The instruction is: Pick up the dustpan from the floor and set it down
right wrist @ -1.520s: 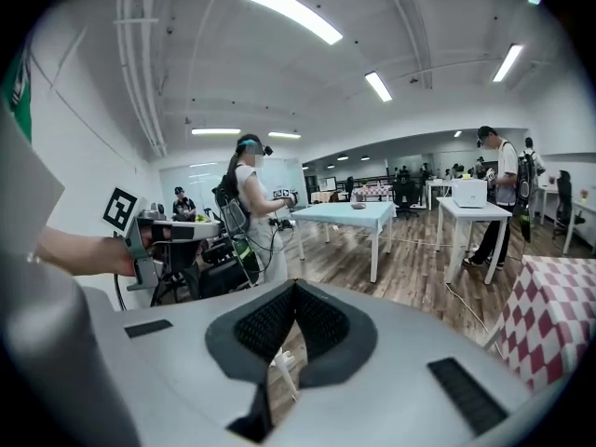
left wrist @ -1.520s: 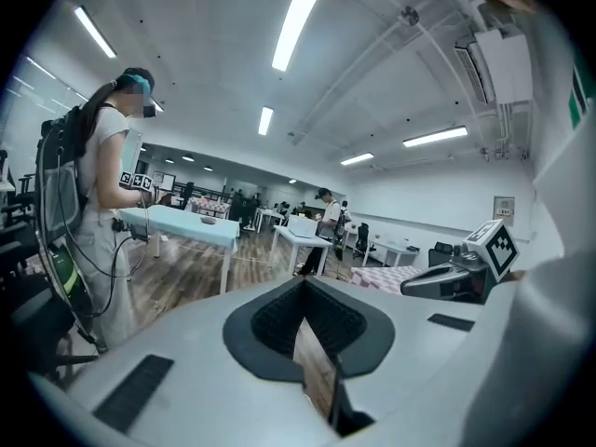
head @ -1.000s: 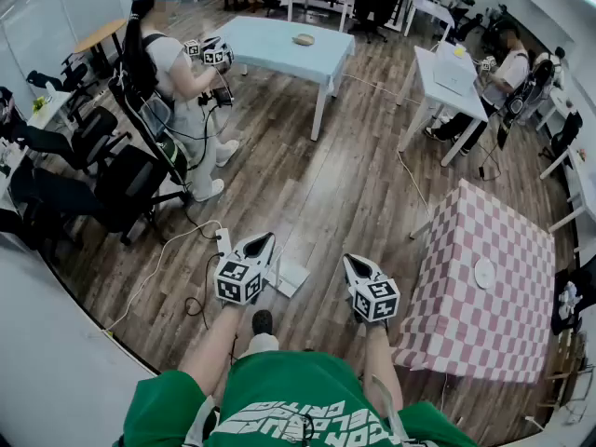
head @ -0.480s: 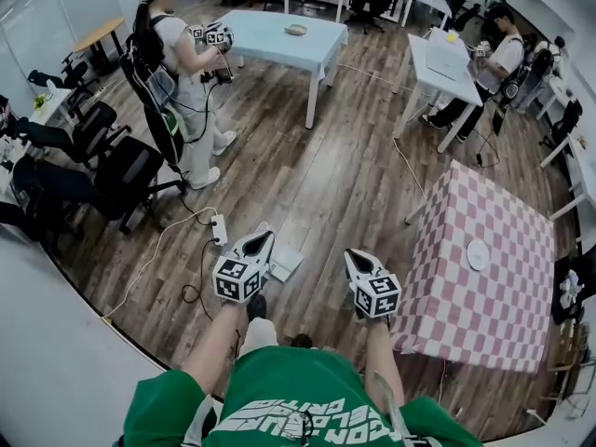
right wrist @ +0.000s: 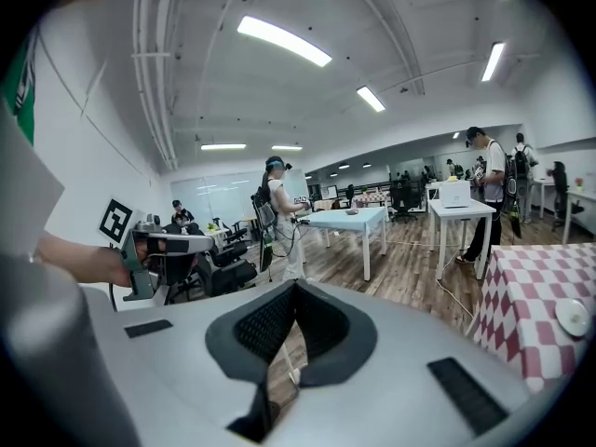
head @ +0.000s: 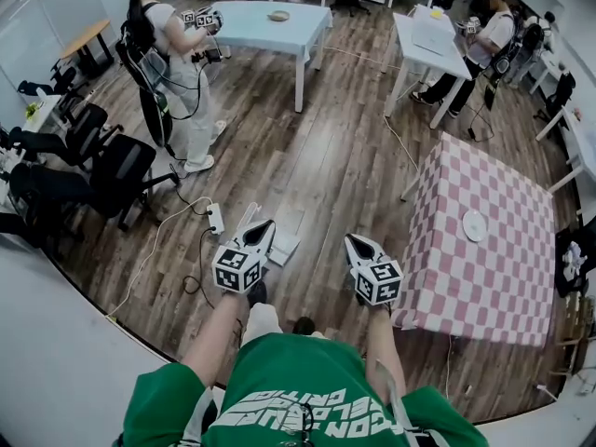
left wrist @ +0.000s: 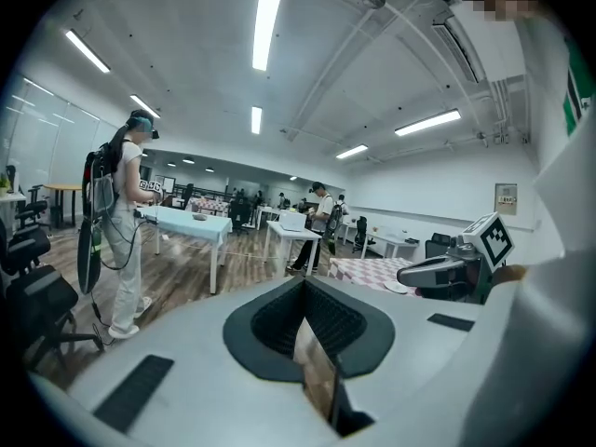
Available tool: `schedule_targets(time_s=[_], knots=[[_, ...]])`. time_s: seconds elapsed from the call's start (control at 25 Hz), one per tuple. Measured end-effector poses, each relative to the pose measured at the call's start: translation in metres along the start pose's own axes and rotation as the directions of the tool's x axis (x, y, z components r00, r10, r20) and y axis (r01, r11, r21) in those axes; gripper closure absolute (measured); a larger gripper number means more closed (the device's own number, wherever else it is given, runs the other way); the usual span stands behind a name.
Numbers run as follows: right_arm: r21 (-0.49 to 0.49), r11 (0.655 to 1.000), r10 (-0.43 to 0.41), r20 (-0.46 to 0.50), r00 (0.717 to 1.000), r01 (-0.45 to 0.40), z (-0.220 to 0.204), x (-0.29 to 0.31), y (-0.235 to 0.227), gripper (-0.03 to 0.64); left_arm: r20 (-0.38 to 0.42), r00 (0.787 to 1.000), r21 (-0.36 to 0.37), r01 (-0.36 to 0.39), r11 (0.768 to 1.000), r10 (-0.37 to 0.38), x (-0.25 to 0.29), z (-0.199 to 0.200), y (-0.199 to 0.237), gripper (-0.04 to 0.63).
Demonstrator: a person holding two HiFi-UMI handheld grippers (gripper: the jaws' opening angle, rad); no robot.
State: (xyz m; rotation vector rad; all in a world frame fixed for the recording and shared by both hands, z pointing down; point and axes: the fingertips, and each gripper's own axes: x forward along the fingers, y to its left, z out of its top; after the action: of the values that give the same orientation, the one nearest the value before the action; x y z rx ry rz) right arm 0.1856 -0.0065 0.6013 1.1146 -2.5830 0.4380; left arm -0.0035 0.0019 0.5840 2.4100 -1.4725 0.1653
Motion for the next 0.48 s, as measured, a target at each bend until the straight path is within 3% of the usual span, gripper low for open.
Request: schedule_targets(time_s=[0.48], knots=[[0.041, 0.997, -0.061, 0.012, 0.998, 0.060, -0.019, -0.035, -0.010, 0.609, -0.030, 0.997, 0.011, 0.078, 0.997, -0.078, 0.006, -0.015, -0.040, 0.591]])
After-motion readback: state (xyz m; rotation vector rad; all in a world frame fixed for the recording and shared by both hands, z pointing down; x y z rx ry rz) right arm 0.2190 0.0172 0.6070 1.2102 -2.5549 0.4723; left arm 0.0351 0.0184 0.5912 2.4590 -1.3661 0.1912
